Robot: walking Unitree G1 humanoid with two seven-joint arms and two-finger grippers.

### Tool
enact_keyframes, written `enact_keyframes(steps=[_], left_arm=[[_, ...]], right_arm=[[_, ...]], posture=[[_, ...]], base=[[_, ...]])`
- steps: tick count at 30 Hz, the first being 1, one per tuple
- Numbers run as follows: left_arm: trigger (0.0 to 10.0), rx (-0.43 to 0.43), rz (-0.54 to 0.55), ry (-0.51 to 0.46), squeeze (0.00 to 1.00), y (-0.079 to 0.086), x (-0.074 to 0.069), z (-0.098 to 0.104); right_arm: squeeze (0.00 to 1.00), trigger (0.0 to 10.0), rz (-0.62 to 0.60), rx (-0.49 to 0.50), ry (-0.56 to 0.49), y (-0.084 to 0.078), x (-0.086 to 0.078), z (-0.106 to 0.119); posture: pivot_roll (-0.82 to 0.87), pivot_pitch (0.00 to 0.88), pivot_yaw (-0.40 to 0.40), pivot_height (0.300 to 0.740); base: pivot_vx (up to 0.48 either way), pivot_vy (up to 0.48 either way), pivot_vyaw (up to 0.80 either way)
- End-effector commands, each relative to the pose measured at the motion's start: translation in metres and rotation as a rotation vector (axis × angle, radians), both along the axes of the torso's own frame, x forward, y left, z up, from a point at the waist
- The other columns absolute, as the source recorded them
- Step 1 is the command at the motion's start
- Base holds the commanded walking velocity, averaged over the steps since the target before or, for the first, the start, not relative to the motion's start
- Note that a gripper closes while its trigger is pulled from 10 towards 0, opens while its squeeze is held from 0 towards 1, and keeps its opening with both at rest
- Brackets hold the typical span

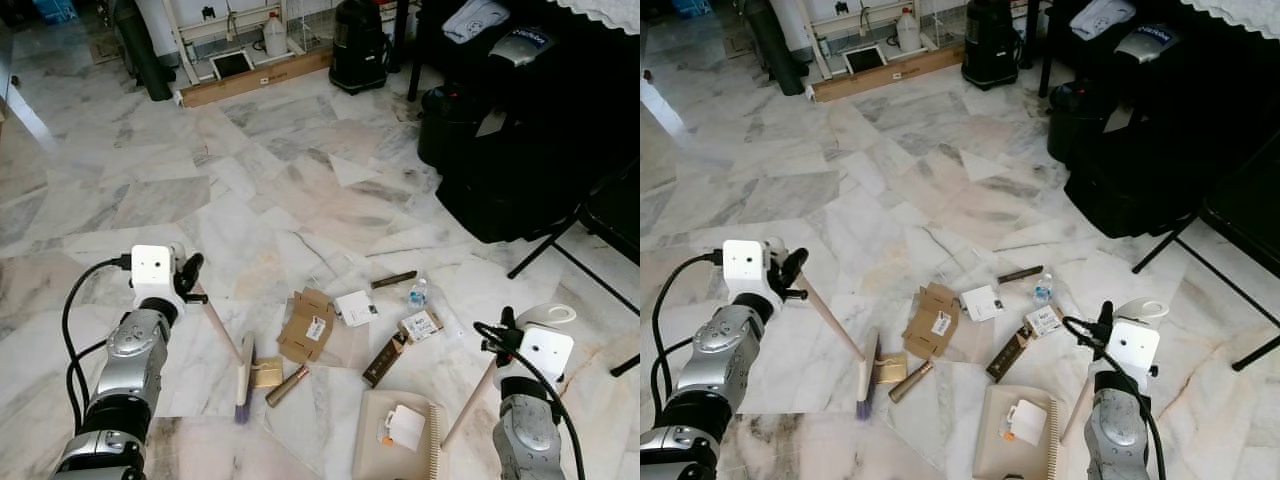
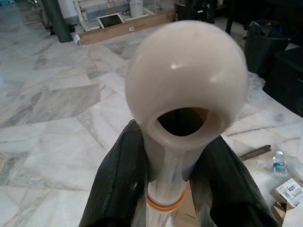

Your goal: Sweep floor

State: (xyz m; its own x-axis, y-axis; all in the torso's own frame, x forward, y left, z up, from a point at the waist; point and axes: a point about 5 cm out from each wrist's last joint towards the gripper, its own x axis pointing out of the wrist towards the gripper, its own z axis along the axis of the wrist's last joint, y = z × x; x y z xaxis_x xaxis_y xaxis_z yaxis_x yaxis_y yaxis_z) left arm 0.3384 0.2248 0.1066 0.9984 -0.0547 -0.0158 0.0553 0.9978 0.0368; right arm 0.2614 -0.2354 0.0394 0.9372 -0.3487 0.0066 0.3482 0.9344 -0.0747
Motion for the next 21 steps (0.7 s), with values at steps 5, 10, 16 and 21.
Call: enact_keyframes(steps=[5,10,16,21], left_arm=[[10.0,0.039,0.003,-0.031,0.00,0.006,0.001,0.006],[10.0,0.049,0.080,-0.157,0.00,0.012,0.004,0.027],[10.0,0.094,0.066,-0.219,0.00,0.004,0.002,0.034],[10.0,0.077,0.046,-0.210,0.00,-0.005,-0.001,0.026]], right_arm=[[0.00,10.0,0.011,0.024,0.035,0.004,-0.003,-0.007],[0.00,10.0,0.005,0.021,-0.001,0.003,-0.002,-0.001],[0.00,10.0,0.016,0.022,0.001,0.006,-0.002,-0.002],[0.00,10.0,0.029,0.027,-0.013,0.010,-0.005,-0.002]], posture=[[-0.03,0.133,0.090,0.740],[-0.03,0.133,0.090,0.740],[-0.03,0.125,0.086,0.740],[-0.04,0.115,0.084,0.740]], base=[[0.000,0.000,0.00],[0.000,0.000,0.00],[0.000,0.000,0.00],[0.000,0.000,0.00]])
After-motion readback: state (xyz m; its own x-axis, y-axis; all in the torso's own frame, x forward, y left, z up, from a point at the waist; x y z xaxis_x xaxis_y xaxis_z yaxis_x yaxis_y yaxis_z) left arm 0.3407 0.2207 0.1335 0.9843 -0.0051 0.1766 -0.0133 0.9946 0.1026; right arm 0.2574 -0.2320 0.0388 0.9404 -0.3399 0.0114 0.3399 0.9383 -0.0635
